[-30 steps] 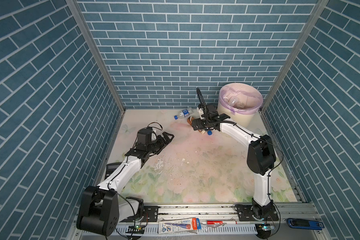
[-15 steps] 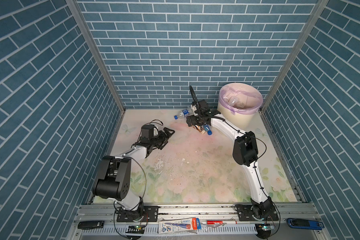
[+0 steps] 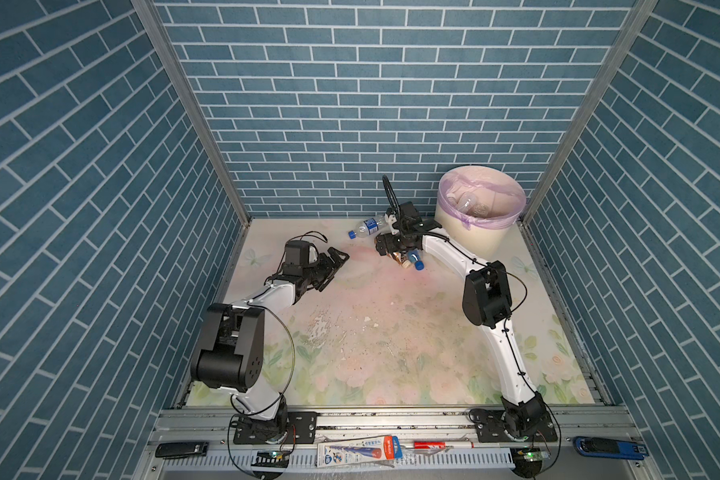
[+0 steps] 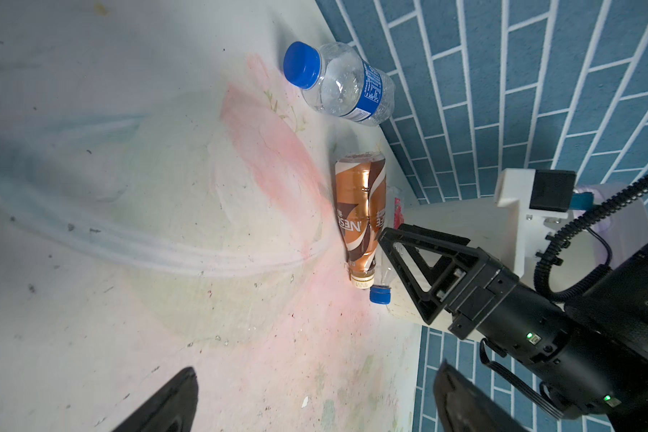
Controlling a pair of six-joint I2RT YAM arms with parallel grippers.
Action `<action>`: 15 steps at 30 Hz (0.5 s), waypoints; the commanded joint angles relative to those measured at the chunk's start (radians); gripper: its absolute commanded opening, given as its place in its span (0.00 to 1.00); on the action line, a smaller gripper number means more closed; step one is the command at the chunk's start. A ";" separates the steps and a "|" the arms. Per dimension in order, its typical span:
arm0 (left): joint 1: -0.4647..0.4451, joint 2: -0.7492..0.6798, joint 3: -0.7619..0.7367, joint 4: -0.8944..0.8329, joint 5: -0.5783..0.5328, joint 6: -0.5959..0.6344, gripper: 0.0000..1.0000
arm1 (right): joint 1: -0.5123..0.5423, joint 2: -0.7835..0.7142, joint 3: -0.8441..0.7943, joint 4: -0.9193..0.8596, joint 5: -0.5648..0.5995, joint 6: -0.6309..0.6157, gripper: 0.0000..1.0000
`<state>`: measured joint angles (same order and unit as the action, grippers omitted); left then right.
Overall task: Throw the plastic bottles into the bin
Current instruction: 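Move the right gripper down to the brown Nescafe bottle while the left withdraws, then lower the right gripper over the Nescafe bottle and close on it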
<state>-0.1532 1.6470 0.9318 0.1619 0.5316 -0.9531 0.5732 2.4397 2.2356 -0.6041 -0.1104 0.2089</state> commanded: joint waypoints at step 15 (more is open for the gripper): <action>-0.085 0.056 0.078 -0.015 -0.057 -0.002 0.99 | -0.031 -0.027 -0.039 -0.019 -0.038 -0.055 0.99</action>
<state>-0.2207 1.6897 0.9840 0.1501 0.4892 -0.9573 0.5503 2.4535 2.2276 -0.6159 -0.1326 0.1841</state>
